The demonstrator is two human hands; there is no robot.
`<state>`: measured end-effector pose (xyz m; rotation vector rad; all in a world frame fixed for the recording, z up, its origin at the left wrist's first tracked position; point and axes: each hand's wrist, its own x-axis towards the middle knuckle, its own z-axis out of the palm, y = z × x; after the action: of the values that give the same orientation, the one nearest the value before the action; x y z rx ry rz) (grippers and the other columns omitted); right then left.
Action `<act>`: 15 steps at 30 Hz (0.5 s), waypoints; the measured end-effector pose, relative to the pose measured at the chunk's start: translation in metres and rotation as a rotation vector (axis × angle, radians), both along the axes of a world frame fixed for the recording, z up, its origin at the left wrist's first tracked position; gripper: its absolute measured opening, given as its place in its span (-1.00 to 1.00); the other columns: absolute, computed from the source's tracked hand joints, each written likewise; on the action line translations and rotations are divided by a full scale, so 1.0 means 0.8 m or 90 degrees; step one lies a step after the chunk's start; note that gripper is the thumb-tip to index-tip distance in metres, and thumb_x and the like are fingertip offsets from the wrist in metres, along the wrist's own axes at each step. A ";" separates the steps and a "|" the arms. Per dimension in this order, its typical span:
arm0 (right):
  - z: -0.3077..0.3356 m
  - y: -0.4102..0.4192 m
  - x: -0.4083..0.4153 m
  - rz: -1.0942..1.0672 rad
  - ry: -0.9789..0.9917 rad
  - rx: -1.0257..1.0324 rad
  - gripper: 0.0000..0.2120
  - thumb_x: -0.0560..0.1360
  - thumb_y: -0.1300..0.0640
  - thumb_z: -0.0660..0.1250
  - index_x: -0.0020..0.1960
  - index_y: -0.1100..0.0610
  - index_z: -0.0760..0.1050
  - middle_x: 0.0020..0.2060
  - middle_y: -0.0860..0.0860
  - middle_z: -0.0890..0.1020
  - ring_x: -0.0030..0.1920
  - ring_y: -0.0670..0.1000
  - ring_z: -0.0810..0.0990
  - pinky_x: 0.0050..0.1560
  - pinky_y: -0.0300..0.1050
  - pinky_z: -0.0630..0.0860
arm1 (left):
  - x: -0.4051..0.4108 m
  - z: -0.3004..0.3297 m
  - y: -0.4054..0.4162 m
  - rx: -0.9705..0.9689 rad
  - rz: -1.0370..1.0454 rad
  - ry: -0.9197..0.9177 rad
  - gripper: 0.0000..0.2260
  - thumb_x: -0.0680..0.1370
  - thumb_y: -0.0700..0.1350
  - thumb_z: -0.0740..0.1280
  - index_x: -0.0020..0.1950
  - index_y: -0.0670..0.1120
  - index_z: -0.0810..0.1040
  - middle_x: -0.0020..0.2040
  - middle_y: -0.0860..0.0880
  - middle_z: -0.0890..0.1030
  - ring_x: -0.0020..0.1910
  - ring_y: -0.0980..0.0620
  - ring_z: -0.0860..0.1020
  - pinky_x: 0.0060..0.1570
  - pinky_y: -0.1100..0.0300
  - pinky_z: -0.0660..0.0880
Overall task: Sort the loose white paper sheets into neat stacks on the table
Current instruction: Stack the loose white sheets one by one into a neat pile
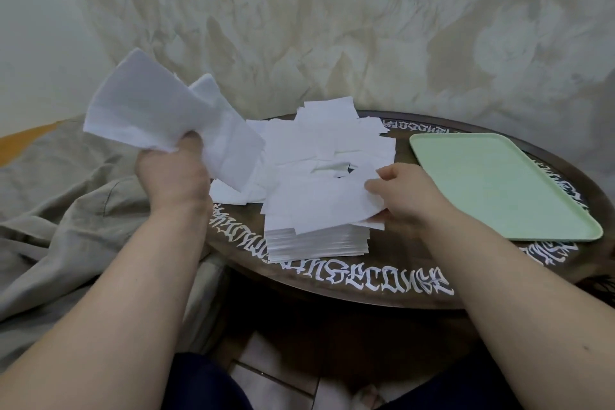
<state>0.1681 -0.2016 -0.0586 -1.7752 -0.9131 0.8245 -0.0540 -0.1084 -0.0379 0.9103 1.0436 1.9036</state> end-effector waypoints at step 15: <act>0.012 0.009 -0.009 0.124 0.465 0.070 -0.47 0.45 -0.23 0.28 0.12 0.20 0.53 -0.16 0.08 0.62 -0.31 0.01 0.54 -0.39 -0.21 0.44 | 0.063 -0.017 -0.038 -0.203 -0.414 -0.022 -0.79 0.54 -0.39 0.25 -0.05 -0.11 0.57 -0.19 0.03 0.71 -0.21 0.07 0.68 -0.24 0.20 0.62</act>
<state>0.1610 -0.1941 -0.0489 -1.1519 -0.6200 1.3934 -0.0039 -0.1391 -0.0515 0.8866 0.8587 1.1736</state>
